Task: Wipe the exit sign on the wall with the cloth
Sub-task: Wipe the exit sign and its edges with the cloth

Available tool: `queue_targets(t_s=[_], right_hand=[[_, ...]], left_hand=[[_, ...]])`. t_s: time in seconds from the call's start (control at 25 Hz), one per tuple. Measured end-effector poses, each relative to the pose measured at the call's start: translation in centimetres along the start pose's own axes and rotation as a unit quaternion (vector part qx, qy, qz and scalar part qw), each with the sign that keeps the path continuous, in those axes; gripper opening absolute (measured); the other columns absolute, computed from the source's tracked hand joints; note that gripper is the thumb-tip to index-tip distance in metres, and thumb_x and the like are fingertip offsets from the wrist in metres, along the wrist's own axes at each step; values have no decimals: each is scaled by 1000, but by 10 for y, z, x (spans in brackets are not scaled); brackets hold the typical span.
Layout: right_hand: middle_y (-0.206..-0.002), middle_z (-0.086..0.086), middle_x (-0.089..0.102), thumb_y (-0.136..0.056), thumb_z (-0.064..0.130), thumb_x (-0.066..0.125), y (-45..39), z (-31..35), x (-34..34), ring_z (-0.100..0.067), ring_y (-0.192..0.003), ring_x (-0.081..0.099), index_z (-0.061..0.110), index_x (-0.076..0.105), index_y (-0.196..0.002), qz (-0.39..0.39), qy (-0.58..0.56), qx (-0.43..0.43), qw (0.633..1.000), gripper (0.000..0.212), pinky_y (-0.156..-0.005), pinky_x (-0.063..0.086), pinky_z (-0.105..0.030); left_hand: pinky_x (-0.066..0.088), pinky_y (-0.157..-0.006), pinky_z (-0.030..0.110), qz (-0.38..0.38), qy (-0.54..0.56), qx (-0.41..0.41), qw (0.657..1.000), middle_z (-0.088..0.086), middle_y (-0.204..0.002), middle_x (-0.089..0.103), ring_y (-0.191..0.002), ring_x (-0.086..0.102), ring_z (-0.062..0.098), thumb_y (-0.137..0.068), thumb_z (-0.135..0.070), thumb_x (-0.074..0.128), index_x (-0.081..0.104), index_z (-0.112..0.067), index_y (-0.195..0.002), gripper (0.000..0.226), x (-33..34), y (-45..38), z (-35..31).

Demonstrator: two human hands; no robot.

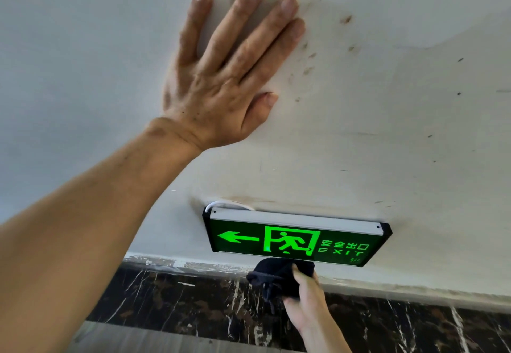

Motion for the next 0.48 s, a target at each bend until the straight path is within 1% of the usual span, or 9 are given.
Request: queue_targets(t_s=[0.04, 0.12, 0.2, 0.24, 0.28, 0.36, 0.48], right_hand=[[-112, -21, 67, -94, -1, 51, 1, -5, 5, -42, -104, 60, 17, 63, -114, -4, 4, 2, 1000, 30, -91, 47, -60], [-107, -22, 67, -94, -3, 51, 4, -14, 16, -41, -96, 62, 16, 64, -110, -2, 2, 8, 1000, 28, -79, 52, -54], [-99, -22, 67, -94, -5, 50, 6, -23, 27, -39, -85, 64, 14, 64, -103, -1, 4, 18, 1000, 26, -67, 52, -45], [-96, -23, 67, -94, -6, 49, 8, -29, 33, -38, -80, 64, 13, 64, -102, -2, 9, 21, 1000, 26, -64, 51, -43], [-95, -24, 67, -93, -7, 48, 9, -36, 40, -38, -77, 63, 11, 64, -102, 0, 18, 22, 1000, 26, -63, 49, -41], [-99, -26, 67, -93, -8, 48, 13, -52, 55, -39, -78, 63, 8, 63, -105, 11, 39, 26, 999, 25, -66, 47, -42], [-108, -32, 65, -94, -6, 47, 19, -71, 80, -48, -92, 63, 5, 60, -113, 40, 59, 44, 996, 25, -72, 47, -47]], left_hand=[[24, -114, 62, 0, 2, -1, 1000, 6, -155, 35, -142, 33, 35, -99, -42, 32, 33, -14, -154, 63, 0, 0, 0], [25, -114, 62, 1, 2, -4, 1000, 5, -154, 35, -142, 32, 34, -99, -43, 31, 33, -14, -154, 62, 2, 0, 0], [25, -114, 62, 0, 5, -5, 1000, 4, -154, 35, -142, 33, 34, -99, -43, 30, 35, -14, -153, 62, 2, 0, 2], [26, -114, 62, -1, 9, -7, 1000, 4, -154, 36, -141, 34, 34, -99, -43, 30, 36, -14, -153, 61, 2, 0, 2], [26, -113, 62, -3, 13, -8, 1000, 4, -153, 36, -141, 35, 34, -99, -43, 30, 37, -14, -152, 61, 2, -1, 2], [28, -113, 62, -5, 18, -10, 1000, 4, -152, 38, -140, 36, 34, -99, -42, 30, 40, -14, -151, 60, 0, -2, 1], [28, -113, 62, 0, 22, -10, 1000, 6, -150, 46, -139, 38, 34, -97, -41, 34, 43, -13, -149, 60, -1, -2, 2]])
Point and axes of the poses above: each hand's wrist, its own y-axis away from the middle knuckle, its own x-axis out of the palm, z = x × y, the point moved 8 cm from there along -y, towards the middle knuckle
